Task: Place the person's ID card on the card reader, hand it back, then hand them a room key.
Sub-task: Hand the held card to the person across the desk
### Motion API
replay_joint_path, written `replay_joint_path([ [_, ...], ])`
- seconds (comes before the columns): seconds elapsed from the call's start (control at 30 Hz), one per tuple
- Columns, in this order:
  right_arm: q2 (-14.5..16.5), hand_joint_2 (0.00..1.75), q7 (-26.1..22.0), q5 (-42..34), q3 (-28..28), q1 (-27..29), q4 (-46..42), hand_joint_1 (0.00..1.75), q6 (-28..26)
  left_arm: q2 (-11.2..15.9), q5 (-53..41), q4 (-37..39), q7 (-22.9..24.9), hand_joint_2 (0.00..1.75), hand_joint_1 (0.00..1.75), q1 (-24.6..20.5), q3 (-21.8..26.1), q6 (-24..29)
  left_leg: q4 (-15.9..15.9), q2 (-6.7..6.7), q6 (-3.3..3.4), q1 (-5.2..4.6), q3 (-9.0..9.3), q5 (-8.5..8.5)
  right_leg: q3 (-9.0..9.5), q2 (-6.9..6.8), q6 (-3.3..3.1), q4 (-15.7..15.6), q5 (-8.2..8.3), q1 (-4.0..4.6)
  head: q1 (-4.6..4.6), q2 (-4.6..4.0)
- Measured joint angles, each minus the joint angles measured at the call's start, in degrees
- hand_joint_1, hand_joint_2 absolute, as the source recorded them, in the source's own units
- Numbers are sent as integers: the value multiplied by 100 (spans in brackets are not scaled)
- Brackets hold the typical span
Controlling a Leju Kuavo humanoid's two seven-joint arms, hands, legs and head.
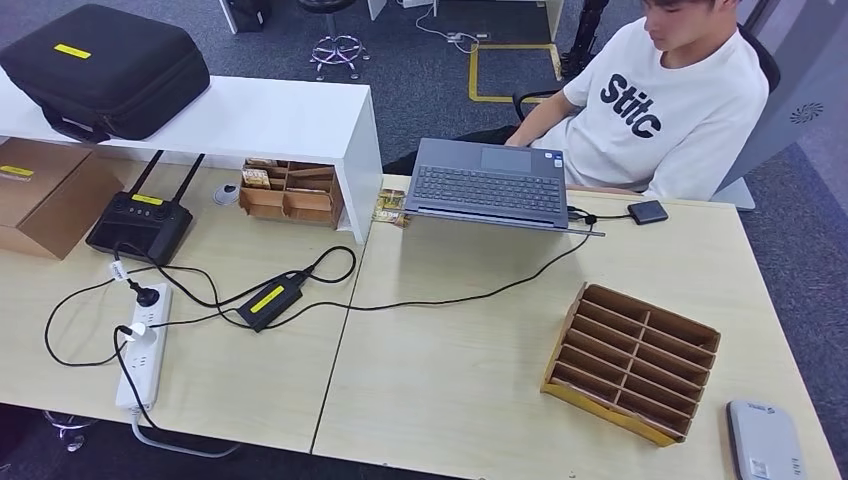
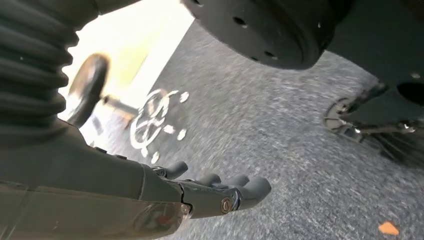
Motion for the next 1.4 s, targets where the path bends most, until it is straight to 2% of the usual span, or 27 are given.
replay_joint_path([
  [0.03, 0, 175, -42, -43, -12, 48, -3, 0, -392, -23, 88, 1, 10, 175, 0, -20, 2, 73, -2, 3, 0, -1, -2, 0, 0, 2, 0, 2, 0, 0, 0, 0],
  [0.07, -4, 175, -67, -62, -28, 69, -9, 0, -795, -34, 174, 1, 19, 175, 0, -34, 9, -79, -3, 9, 0, -1, -4, -1, 0, 7, 0, 3, 0, 0, 0, 0],
  [0.13, -23, 175, -80, -71, -69, 37, -20, 0, -1368, -34, 265, 3, 50, 175, 0, -33, 21, -759, -4, 23, -2, -1, -4, -3, -1, 19, 0, 2, 0, 0, 2, 0],
  [0.2, -48, 175, -39, -58, -104, -67, -24, 0, -1428, -16, 194, 4, 89, 175, 0, 9, 19, -1414, -3, 27, -2, -1, 0, -4, -2, 26, 1, -3, 1, 1, 5, 0],
  [0.27, -62, 175, 25, 46, -114, -171, -22, 0, -1157, 24, 105, 4, 106, 175, 0, 50, 6, -1708, 0, 25, -2, -1, 3, -4, -3, 25, 2, -7, 2, 0, 5, 0],
  [0.33, -51, 175, 78, 184, -97, -214, -17, 0, -688, 52, 52, 3, 79, 175, 0, 63, -12, -1316, 2, 18, -2, -1, 5, -3, -2, 16, 2, -8, 2, 0, 2, 0],
  [0.43, -12, 175, -10, 226, -78, -120, -9, 0, -18, -3, 69, 2, 26, 175, 0, 27, -23, 3, 2, 9, -2, 0, 6, -3, 1, 8, 1, -6, 0, 0, 2, 0],
  [0.47, 2, 175, -76, 197, -78, -59, -7, 0, 76, -34, 123, 2, 16, 175, 0, 4, -22, 292, 1, 7, -2, 1, 5, -4, 2, 7, 1, -4, 0, 1, 2, 0],
  [0.53, 19, 175, -161, 146, -78, 62, -3, 0, 30, -77, 237, 2, -6, 175, 0, -40, -15, 454, -2, 9, -3, 0, 1, -4, 1, 9, 0, -1, -1, 1, 1, 0],
  [0.6, 23, 175, -125, 154, -80, 124, -7, 0, -425, -98, 239, 2, -34, 87, 0, -65, -9, 107, -3, 15, -3, 0, -2, -4, -1, 12, 0, 1, -1, 1, 1, 0],
  [0.67, 13, 175, -24, 210, -83, 96, -16, 0, -997, -87, 117, 3, -47, 0, 0, -65, -22, -550, -3, 18, -3, 0, -3, -5, -1, 14, 0, 0, -1, 1, 3, 0],
  [0.7, 3, 175, 23, 243, -84, 51, -19, 0, -1140, -62, 44, 3, -32, 0, 0, -57, -41, -946, -3, 19, -3, -1, -3, -5, -1, 16, 0, -1, 0, 1, 3, 0],
  [0.77, -18, 175, 104, 318, -85, -70, -20, 0, -1068, -2, -58, 4, 12, 0, 0, -25, -100, -1609, -2, 19, -3, -1, 0, -4, -1, 18, 1, -4, 0, 1, 3, 0],
  [0.83, -29, 175, 164, 361, -84, -173, -20, 0, -769, 46, -72, 4, 25, 0, 0, 16, -138, -1807, 0, 19, -2, -1, 4, -4, 0, 18, 1, -6, 1, 0, 3, 0],
  [0.9, -19, 175, 166, 358, -83, -210, -18, 0, -403, 66, -68, 3, 12, 0, 0, 39, -146, -1410, 2, 14, -2, 0, 6, -3, 0, 12, 1, -6, 1, 0, 3, 0],
  [0.97, 0, 175, 87, 351, -83, -177, -15, 0, -146, 55, -85, 2, 13, 0, 0, 33, -157, -760, 2, 9, -3, 1, 6, -3, 1, 8, 1, -5, 0, 1, 2, 0],
  [1.13, 51, 175, -56, 274, -91, 4, -11, 0, -33, -32, 65, 2, 7, 0, 0, -30, -155, 256, -1, 15, -5, 1, 4, -5, -1, 14, 1, -2, -2, 2, 1, 0],
  [1.23, 51, 175, -31, 70, -190, 93, -17, 0, -780, -103, 256, 2, 26, 0, 0, -46, -112, 686, -1, 13, -5, -1, 0, -6, 0, 13, 4, -2, -5, 0, 2, 0],
  [1.3, 44, 175, 22, -6, -288, 111, -24, 0, -1294, -120, 200, 2, 87, 0, 0, -37, -104, 706, -1, 15, -4, -2, 0, -7, 0, 15, 5, -4, -5, -1, 2, 0],
  [1.37, 28, 175, 54, -24, -362, 109, -34, 0, -1456, -134, 126, 3, 115, 0, 0, -20, -106, 592, -1, 14, -4, -2, 0, -7, 1, 14, 5, -6, -4, -1, 3, 0],
  [1.4, 21, 131, 62, 0, -384, 102, -39, 0, -1432, -133, 103, 3, 123, 0, 0, -11, -108, 378, -1, 14, -4, -2, 0, -7, 2, 14, 6, -6, -4, -1, 4, 0],
])
